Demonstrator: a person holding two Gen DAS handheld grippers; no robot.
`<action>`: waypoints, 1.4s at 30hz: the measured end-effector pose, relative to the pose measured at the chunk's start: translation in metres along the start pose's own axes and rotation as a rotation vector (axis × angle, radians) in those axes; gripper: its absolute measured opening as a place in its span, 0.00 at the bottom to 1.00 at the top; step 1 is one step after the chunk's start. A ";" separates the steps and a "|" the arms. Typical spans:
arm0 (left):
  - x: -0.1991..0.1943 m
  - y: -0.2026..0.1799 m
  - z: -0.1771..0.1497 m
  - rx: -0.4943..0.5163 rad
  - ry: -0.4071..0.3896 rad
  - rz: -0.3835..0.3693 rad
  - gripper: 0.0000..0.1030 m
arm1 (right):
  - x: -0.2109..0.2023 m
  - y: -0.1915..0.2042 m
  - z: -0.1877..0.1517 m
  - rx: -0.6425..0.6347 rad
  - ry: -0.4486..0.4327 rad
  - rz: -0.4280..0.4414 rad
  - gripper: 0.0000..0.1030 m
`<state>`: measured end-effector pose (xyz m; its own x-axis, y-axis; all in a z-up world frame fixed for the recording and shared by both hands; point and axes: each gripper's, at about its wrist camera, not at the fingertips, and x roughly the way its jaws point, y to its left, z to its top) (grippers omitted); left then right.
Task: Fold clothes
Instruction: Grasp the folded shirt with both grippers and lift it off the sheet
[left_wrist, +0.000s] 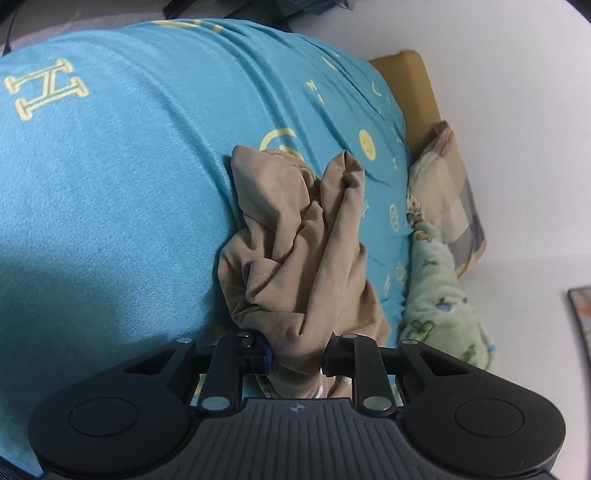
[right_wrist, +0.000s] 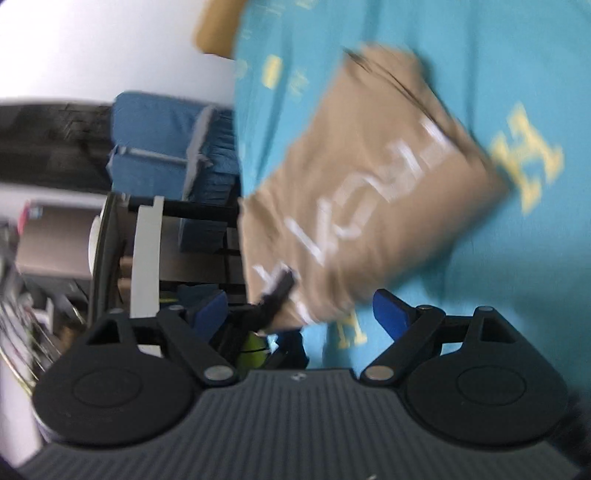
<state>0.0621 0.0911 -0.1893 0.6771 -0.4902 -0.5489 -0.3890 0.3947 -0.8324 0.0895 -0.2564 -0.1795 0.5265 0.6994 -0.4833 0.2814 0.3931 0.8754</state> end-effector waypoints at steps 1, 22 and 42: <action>-0.001 0.001 0.001 -0.010 -0.004 -0.010 0.22 | 0.003 -0.010 0.000 0.066 -0.008 -0.005 0.86; -0.071 -0.074 -0.029 0.071 0.083 -0.157 0.20 | -0.107 0.025 -0.011 -0.004 -0.374 0.028 0.20; 0.156 -0.432 -0.217 0.425 0.479 -0.342 0.21 | -0.410 0.037 0.179 -0.079 -0.803 -0.007 0.20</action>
<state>0.2005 -0.3246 0.0681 0.3311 -0.8887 -0.3172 0.1382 0.3782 -0.9154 0.0280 -0.6357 0.0527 0.9491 0.0662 -0.3079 0.2452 0.4584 0.8543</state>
